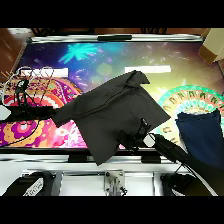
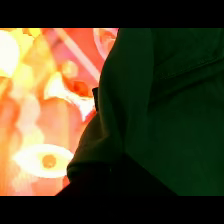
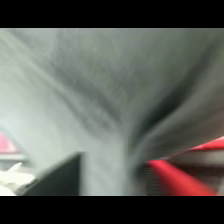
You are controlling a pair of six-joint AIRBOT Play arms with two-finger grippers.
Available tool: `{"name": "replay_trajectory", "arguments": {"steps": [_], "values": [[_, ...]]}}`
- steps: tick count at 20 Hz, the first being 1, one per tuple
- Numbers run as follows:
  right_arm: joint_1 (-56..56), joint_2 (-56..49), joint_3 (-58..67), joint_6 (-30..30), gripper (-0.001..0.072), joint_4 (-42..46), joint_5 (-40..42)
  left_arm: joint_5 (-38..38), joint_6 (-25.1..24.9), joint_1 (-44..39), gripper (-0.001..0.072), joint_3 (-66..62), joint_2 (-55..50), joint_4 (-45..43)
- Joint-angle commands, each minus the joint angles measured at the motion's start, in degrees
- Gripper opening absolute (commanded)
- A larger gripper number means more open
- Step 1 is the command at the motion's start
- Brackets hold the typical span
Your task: Fold the shirts.
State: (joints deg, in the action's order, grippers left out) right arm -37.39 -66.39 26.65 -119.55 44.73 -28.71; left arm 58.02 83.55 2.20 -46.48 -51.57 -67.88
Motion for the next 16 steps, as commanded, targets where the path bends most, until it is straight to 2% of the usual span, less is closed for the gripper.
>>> {"name": "replay_trajectory", "arguments": {"steps": [1,3,4,6,8,9,11,12,13,15,16], "values": [[-0.24,-1.25,3.61,0.37,0.0078,-0.63,3.8,-0.72,-1.99,0.04,0.0041,0.0,0.0,-0.04],[2.69,-0.59,7.8,5.66,0.0075,2.14,-0.35,-2.08,-3.39,0.96,0.0041,-0.74,0.13,-0.04],[5.05,0.74,11.32,9.77,0.0075,6.03,-6.08,-1.51,-3.39,2.16,0.0041,-2.58,0.33,0.0],[9.68,5.16,21.29,18.05,0.0075,17.77,-22.58,-0.15,-3.41,5.51,0.0041,-10.21,1.73,-0.02],[13.33,11.13,33.94,21.18,0.0075,32.44,-37.0,-0.68,-3.39,9.75,0.0041,-20.68,3.54,0.0],[14.8,14.45,40.94,21.31,0.0075,38.84,-40.41,-1.09,-3.23,12.37,0.0041,-27.39,4.48,0.02],[16.22,20.31,52.96,20.46,0.0075,44.68,-38.77,-2.1,-1.7,16.81,0.0042,-40.81,6.32,0.02],[16.22,22.95,58.47,17.18,0.0075,44.89,-34.93,-2.64,-0.55,18.4,0.0042,-47.15,7.34,0.02],[16.2,25.11,62.31,14.05,0.0075,43.15,-29.79,-3.54,0.87,19.23,0.0042,-52.15,8.31,0.0],[16.2,28.09,65.29,13.55,0.0075,36.79,-21.07,-7.93,2.25,19.19,0.0042,-58.9,10.64,0.17],[16.2,28.83,65.37,13.6,0.0075,34.62,-19.37,-11.32,2.25,19.19,0.0042,-60.46,11.96,0.48]]}}
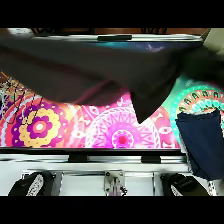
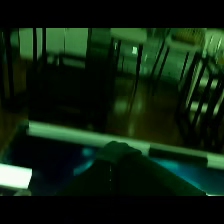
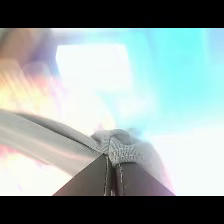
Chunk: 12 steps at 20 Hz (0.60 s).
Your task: Fold the shirts.
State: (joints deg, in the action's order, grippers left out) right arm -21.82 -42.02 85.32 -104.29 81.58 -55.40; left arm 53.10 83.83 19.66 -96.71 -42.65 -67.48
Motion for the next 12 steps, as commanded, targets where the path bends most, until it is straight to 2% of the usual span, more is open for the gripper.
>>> {"name": "replay_trajectory", "arguments": {"steps": [1,2,4,8,12], "values": [[0.63,4.68,6.71,-1.64,0.0075,-3.15,6.82,-9.49,1.95,1.73,0.0042,-10.64,4.26,0.04],[0.63,4.57,6.69,-1.64,0.0075,-3.17,5.11,-11.63,1.88,1.73,0.0042,-10.6,5.35,-0.04],[0.63,3.02,6.69,-1.51,0.0075,-1.38,0.39,-10.91,1.25,1.73,0.0042,-10.6,5.73,-1.4],[0.63,-3.19,6.69,-3.08,0.0075,3.45,-7.93,-1.6,1.18,1.75,0.0042,-10.58,1.42,-6.16],[0.63,-15.17,6.69,-4.44,0.0076,4.46,-12.44,7.21,-2.64,1.73,0.0042,-10.58,-7.8,-6.05]]}}
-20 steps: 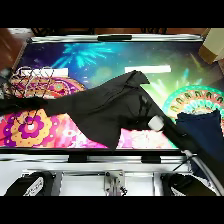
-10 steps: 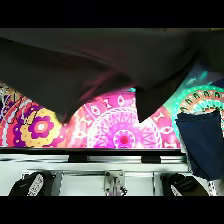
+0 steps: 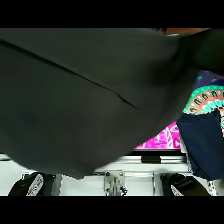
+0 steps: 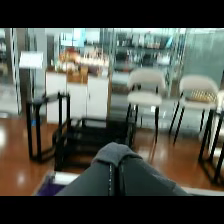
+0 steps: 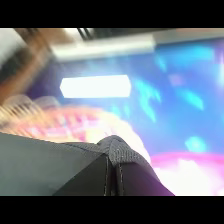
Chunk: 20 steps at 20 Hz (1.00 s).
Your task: Fold the shirts.
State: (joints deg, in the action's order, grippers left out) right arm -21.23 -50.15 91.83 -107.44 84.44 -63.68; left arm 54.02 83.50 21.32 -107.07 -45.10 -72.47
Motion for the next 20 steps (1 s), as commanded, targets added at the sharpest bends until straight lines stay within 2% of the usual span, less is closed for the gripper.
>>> {"name": "replay_trajectory", "arguments": {"steps": [1,4,7,9,15,17,18,19,20], "values": [[0.04,-10.6,0.17,-1.36,0.0076,1.62,-4.09,7.56,-3.02,0.07,0.0042,-0.22,-8.39,-1.05],[0.07,-23.08,0.17,-2.05,0.0076,3.8,-3.91,11.19,-2.91,0.0,0.0042,-0.22,-17.92,0.92],[0.07,-33.94,0.17,-3.61,0.0076,4.59,-2.73,14.47,-2.93,-2.03,0.0042,-0.22,-28.39,8.41],[0.07,-39.1,0.17,-4.17,0.0076,4.09,-2.84,15.72,-2.91,-5.16,0.0042,-0.22,-35.15,8.0],[0.39,-44.76,0.17,-4.76,0.0076,6.86,-4.11,22.38,-1.4,-14.78,0.0041,-0.22,-49.53,7.91],[1.2,-45.16,0.17,-4.9,0.0078,5.68,-4.2,25.77,0.61,-16.72,0.0046,-0.22,-52.83,7.98],[1.53,-45.09,0.2,-5.03,0.0112,5.31,-4.28,27.74,1.99,-17.25,0.0155,-0.22,-53.99,7.98],[1.92,-44.98,0.26,-4.9,0.0243,5.33,-5.05,29.24,2.69,-17.42,0.0396,-0.22,-54.62,7.93],[2.45,-44.61,0.24,-4.04,0.0494,5.55,-6.99,31.15,2.45,-17.16,0.0651,-0.26,-54.73,7.61]]}}
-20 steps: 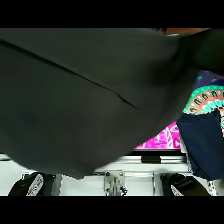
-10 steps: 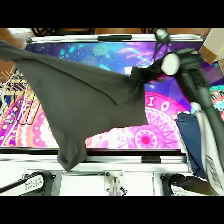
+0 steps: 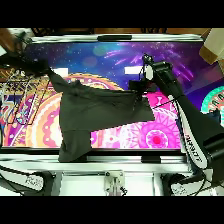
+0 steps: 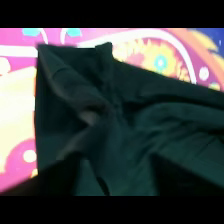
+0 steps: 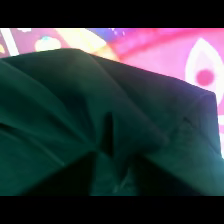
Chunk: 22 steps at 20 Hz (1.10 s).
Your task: Fold the shirts.
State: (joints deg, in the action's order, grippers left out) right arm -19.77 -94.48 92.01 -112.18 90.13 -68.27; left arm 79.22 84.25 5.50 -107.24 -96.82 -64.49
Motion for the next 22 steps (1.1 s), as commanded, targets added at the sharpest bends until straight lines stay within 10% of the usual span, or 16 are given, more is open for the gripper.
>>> {"name": "replay_trajectory", "arguments": {"steps": [1,4,7,9,12,22], "values": [[1.88,0.35,0.09,3.15,0.055,0.57,-5.18,9.03,0.63,-0.44,0.072,-0.81,-2.86,-1.31],[6.12,3.3,0.13,9.51,0.055,4.24,-16.09,20.26,1.03,3.65,0.072,-3.52,-2.47,-5.03],[13.09,5.09,0.11,16.04,0.055,3.54,-28.74,26.4,2.19,7.56,0.0407,-1.75,-0.35,-4.63],[17.75,6.34,-0.37,17.79,0.055,-0.66,-31.56,25.27,0.83,8.33,0.0411,4.46,3.72,-4.52],[21.94,9.66,-5.14,17.99,0.055,-4.83,-27.67,17.84,-0.22,8.28,0.0685,23.52,12.26,-4.48],[23.21,11.3,-23.56,22.18,0.0551,-19.45,-11.69,-10.84,-8.81,7.45,0.0668,68.76,25.2,6.56]]}}
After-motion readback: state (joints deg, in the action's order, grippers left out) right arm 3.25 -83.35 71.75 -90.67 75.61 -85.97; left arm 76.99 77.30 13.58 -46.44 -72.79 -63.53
